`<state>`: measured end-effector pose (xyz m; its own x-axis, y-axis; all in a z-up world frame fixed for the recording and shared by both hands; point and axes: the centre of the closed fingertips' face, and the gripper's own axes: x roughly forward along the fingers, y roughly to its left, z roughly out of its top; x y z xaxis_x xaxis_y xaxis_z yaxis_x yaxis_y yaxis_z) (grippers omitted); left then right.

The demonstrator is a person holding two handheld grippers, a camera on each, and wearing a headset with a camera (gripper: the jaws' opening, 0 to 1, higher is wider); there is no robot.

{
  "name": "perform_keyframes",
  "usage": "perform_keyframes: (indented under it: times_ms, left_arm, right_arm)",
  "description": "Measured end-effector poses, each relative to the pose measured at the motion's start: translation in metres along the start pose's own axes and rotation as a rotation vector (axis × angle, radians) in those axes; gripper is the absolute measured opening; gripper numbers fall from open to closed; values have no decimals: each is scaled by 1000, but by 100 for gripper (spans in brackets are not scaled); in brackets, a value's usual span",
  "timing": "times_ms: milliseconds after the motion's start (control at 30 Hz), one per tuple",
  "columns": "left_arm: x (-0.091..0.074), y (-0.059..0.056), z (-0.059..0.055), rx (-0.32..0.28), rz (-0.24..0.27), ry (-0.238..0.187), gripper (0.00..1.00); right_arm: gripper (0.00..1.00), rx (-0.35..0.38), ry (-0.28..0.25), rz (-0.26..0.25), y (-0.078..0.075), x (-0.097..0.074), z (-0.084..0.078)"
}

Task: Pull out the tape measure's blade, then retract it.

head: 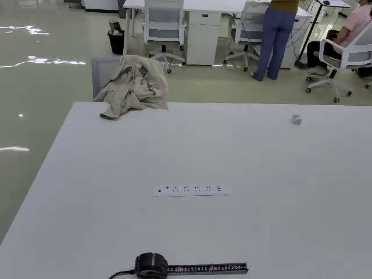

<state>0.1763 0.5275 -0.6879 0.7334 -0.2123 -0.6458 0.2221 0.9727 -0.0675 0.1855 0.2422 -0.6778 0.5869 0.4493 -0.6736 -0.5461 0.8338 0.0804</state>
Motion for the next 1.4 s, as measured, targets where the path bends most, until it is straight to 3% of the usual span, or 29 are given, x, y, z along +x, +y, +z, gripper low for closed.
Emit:
perform_keyframes:
  times_ms: [433,667,967,1400]
  left_arm:
    - [-13,-4,-2,5,36,35,100]
    - [-22,-12,-3,-2,40,37,100]
    - [-28,-10,-3,-8,77,28,100]
    - [-20,-17,-5,-15,83,30,100]
  right_arm:
    - [98,3,12,-10,7,-14,-1]
    - [98,15,10,-12,12,-19,-3]
    - [97,19,12,-19,11,-23,-3]
    - [95,24,26,-17,11,-15,-11]
